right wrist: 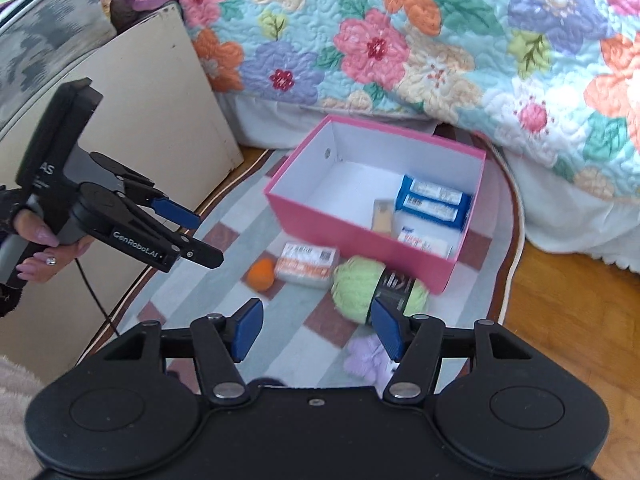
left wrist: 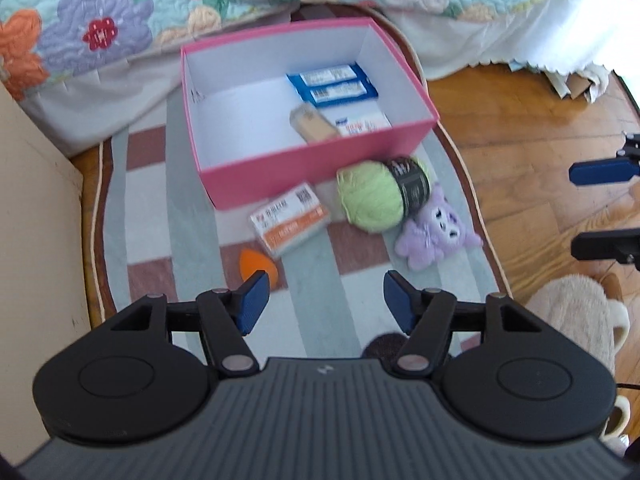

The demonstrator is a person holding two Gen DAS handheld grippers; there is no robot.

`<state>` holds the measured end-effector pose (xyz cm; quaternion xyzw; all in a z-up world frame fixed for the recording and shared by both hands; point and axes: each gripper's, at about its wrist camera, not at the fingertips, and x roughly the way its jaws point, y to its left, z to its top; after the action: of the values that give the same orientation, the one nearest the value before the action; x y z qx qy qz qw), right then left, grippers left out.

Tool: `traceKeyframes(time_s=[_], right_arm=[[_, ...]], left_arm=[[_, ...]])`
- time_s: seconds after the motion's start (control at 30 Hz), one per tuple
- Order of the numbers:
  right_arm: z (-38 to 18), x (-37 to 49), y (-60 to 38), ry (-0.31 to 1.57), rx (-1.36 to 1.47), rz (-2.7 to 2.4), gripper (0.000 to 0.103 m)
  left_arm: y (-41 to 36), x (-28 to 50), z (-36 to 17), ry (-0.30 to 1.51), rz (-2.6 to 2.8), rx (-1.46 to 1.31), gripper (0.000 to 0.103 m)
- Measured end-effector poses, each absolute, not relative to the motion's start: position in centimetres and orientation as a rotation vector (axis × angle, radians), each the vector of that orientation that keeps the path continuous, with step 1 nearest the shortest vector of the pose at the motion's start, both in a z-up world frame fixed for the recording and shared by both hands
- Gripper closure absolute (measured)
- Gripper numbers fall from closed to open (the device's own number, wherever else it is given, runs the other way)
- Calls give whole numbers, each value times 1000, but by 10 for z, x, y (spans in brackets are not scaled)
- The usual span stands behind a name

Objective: Organize objects
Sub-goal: 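Lift the right gripper out of the box toward the purple plush toy, then lower the right gripper onto the purple plush toy and close on it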

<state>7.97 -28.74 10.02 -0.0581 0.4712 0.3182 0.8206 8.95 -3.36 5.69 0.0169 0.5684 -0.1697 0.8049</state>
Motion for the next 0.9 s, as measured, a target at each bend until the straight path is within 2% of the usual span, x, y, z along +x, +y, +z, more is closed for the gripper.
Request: traceKeyframes(time_s=[0.1, 0.27, 0.47, 0.53, 0.57, 0.8, 0.9], right_arm=[[91, 67, -289, 1003, -146, 703, 20], [60, 61, -302, 1033, -82, 717, 20], [21, 64, -319, 1094, -97, 656, 20], [10, 70, -326, 1110, -91, 619, 20], [5, 74, -330, 1117, -75, 604, 20], [-31, 103, -350, 1169, 93, 541, 19], [-49, 117, -353, 1205, 160, 498, 19]], left_arm=[[-42, 79, 51, 1227, -396, 21, 38], [-61, 66, 36, 1232, -454, -28, 31], [-82, 67, 8, 1240, -473, -53, 29], [-86, 69, -3, 1234, -457, -74, 20], [-89, 71, -10, 1226, -440, -76, 19], [-103, 88, -58, 1218, -403, -123, 19], [-108, 94, -74, 1179, -403, -166, 22]])
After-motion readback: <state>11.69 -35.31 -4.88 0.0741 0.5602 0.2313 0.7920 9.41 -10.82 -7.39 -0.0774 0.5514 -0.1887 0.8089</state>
